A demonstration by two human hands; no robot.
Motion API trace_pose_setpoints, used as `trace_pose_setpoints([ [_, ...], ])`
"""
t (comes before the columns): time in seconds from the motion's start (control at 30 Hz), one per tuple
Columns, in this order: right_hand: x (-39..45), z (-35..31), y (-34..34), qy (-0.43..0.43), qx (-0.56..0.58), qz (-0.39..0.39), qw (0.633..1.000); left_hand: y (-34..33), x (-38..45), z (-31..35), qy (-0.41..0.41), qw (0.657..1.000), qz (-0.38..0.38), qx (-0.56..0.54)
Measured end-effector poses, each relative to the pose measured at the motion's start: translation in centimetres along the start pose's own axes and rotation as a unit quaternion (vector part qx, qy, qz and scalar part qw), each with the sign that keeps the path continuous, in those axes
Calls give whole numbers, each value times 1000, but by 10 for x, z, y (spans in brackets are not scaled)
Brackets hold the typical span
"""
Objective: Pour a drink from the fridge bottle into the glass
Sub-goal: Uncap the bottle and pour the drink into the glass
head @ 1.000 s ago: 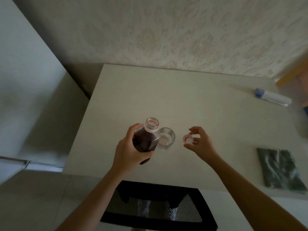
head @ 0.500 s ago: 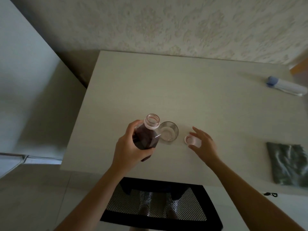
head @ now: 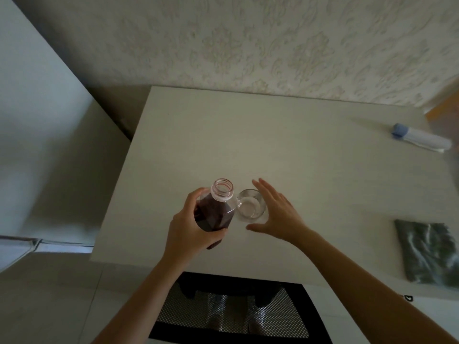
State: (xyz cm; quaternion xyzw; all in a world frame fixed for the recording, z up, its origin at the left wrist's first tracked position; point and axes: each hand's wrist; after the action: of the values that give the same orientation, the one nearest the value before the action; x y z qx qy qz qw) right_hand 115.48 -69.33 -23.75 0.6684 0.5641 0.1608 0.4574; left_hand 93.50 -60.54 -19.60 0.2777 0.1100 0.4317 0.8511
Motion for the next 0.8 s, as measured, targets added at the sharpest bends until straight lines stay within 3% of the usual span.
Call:
trace_pose_setpoints([
  [0.47,16,-16,-5,-1,-41,6,999,14,7,-4,2,994,-33,108],
  [0.8,15,-30,23,-17,-69,47,996,27,42,3,-74,949,-114,284],
])
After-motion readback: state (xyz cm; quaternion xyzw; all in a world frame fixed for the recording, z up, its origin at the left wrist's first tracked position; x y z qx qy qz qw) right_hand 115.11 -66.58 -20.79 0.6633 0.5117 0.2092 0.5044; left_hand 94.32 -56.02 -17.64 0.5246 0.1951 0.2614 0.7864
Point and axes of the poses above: each hand's wrist, its own x-axis towards the middle knuckle, its own y-axis out of the back of the hand, z = x × y, and after that the axes turned 7 degrees about -y, right-handed
